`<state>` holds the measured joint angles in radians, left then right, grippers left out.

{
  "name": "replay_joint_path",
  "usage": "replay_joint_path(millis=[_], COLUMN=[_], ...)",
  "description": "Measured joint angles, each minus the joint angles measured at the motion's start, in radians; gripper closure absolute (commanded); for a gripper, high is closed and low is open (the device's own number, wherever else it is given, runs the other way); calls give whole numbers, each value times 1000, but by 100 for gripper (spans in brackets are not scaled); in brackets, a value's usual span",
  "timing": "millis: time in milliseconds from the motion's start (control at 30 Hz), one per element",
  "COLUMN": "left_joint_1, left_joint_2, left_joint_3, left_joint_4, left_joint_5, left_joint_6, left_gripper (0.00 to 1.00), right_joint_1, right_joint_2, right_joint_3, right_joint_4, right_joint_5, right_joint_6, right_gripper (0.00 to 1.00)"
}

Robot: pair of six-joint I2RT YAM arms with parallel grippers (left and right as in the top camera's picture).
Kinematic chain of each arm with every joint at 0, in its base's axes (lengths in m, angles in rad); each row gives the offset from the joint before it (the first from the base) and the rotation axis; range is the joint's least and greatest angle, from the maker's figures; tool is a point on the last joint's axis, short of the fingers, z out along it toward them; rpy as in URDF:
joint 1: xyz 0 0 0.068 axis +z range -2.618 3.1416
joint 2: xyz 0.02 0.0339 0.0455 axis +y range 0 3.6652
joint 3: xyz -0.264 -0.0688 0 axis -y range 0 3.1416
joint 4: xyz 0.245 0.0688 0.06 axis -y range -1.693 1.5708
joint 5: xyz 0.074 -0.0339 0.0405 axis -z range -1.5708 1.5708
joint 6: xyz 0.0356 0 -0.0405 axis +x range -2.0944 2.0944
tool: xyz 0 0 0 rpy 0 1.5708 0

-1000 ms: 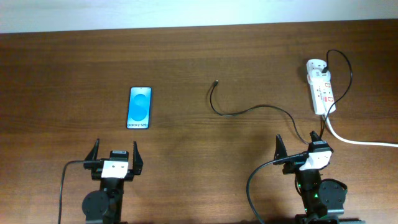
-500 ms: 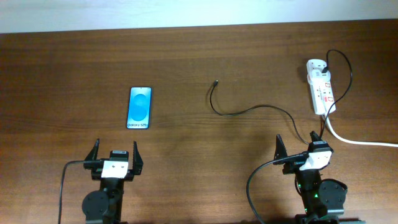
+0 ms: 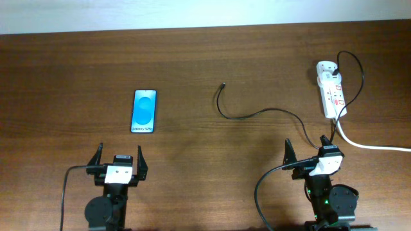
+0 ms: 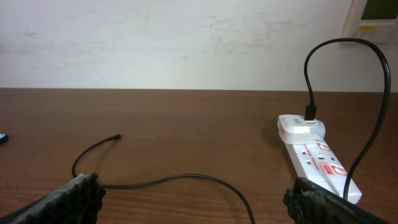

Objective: Plug charger to phone and switch on socket

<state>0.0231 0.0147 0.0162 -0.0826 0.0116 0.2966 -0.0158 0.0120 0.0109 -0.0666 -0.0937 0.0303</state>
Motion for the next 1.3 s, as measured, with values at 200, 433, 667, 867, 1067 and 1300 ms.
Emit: replay_joint_path(millis=[200,433,667,867,1067,1300], left_joint_1=[0,0,0,0,0,0], left_joint_2=[0,0,6,261,640,1153], left_joint_3=[0,0,9,239,543,1015], left_joint_4=[0,19,64,32,-121,-521], left_joint_5=[0,0,68,124,228,333], left_joint_6=[0,0,-1,-10,-12,-16], left_gripper=[1,1,1,1,1,1], right_joint_1=[0,0,0,0,0,0], right_joint_2=[0,0,0,0,-2,0], right_joint_3=[0,0,0,0,0,0], right_joint_4=[0,0,0,0,0,0], right_joint_5=[0,0,0,0,0,0], right_joint_6=[0,0,0,0,0,0], right_gripper=[2,1,2,2,2,2])
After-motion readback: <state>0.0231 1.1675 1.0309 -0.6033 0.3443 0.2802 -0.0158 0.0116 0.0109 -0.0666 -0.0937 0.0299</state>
